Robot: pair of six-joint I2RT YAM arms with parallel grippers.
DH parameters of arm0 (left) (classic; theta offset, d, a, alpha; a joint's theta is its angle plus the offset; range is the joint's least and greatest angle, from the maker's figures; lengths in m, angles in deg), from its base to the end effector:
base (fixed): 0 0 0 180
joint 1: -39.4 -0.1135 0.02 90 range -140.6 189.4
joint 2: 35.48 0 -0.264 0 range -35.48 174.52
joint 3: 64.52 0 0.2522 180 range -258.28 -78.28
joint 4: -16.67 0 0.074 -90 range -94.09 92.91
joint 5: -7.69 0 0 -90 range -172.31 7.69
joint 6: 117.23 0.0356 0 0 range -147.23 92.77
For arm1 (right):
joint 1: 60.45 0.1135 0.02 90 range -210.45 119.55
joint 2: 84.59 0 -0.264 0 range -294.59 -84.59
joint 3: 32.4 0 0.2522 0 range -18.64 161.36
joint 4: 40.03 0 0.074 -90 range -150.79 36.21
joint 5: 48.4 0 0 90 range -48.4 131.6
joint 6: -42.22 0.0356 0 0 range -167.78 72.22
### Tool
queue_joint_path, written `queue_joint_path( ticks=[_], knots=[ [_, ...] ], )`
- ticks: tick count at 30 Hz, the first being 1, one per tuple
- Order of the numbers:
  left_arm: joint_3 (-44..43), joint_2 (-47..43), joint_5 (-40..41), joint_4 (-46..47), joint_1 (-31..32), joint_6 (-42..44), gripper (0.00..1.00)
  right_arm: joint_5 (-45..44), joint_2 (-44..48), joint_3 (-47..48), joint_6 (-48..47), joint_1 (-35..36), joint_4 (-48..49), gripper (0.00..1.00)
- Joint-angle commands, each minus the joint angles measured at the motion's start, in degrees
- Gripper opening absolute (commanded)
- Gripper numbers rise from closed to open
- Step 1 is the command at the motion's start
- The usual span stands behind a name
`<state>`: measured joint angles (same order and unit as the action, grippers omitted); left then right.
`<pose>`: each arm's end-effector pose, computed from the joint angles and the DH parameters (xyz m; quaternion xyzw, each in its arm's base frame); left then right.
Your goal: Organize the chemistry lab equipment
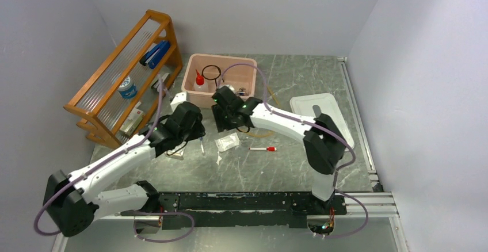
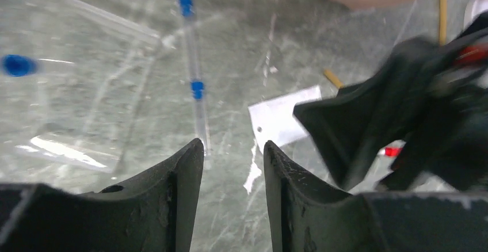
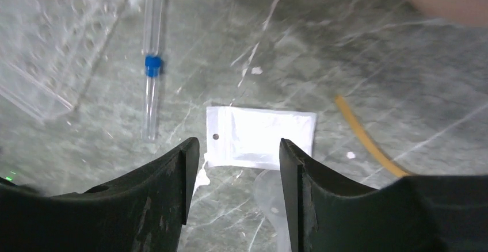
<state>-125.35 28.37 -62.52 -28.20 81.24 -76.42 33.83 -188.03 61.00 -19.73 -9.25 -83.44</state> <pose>0.1776 -0.1428 0.2574 -0.1205 0.9135 -0.1401 0.3624 0.2511 0.3046 0.2385 -0.1693 0.9324 0.1500 0.2820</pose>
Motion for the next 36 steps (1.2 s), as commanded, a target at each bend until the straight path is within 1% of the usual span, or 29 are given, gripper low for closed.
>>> queue_joint_path(
  ticks=[1, 4, 7, 11, 17, 19, 20, 23, 25, 28, 31, 36],
  knots=[
    [-2.8, -6.2, 12.1, -8.1, -1.0, -2.2, 0.48, -1.3, -6.3, 5.8, -3.7, 4.1, -8.7, 0.58],
    [-5.9, -9.6, 19.1, -11.6, -1.1, -2.4, 0.50, -4.1, -10.5, 8.5, -3.8, 5.8, -12.1, 0.59],
    [-8.3, -11.6, 23.6, -13.6, -1.2, -2.1, 0.52, -4.5, -13.8, 9.6, -4.3, 6.4, -13.7, 0.59],
    [-10.0, -12.8, 26.0, -13.9, -1.3, -0.1, 0.52, -2.3, -16.4, 9.7, -5.2, 6.5, -13.6, 0.59],
    [-9.8, -12.6, 25.3, -13.1, -1.3, 1.1, 0.52, 1.2, -19.3, 8.9, -6.2, 6.5, -11.4, 0.58],
    [-9.5, -12.3, 25.0, -12.9, -1.3, 1.3, 0.51, 1.8, -19.9, 8.0, -6.4, 6.5, -10.0, 0.53],
    [-9.4, -12.2, 24.8, -12.7, -1.4, 1.5, 0.51, 1.8, -20.2, 7.8, -6.4, 6.5, -9.8, 0.49],
    [-9.3, -12.0, 24.5, -12.2, -1.5, 2.5, 0.51, 1.0, -21.0, 7.6, -6.3, 6.5, -9.3, 0.29],
    [-9.3, -11.7, 24.3, -11.9, -1.6, 3.0, 0.50, 0.5, -20.6, 7.6, -6.3, 6.5, -8.7, 0.18],
    [-9.6, -11.4, 24.1, -11.6, -1.7, 3.6, 0.49, -1.2, -19.3, 9.2, -6.2, 6.5, -9.1, 0.11],
    [-10.0, -11.2, 24.2, -11.3, -1.8, 4.2, 0.49, -1.1, -16.0, 10.0, -6.4, 6.5, -7.6, 0.01],
    [-11.4, -11.4, 26.2, -11.6, -2.0, 4.6, 0.47, -0.1, -9.5, 11.4, -6.6, 6.5, -4.7, 0.00]
  ],
)
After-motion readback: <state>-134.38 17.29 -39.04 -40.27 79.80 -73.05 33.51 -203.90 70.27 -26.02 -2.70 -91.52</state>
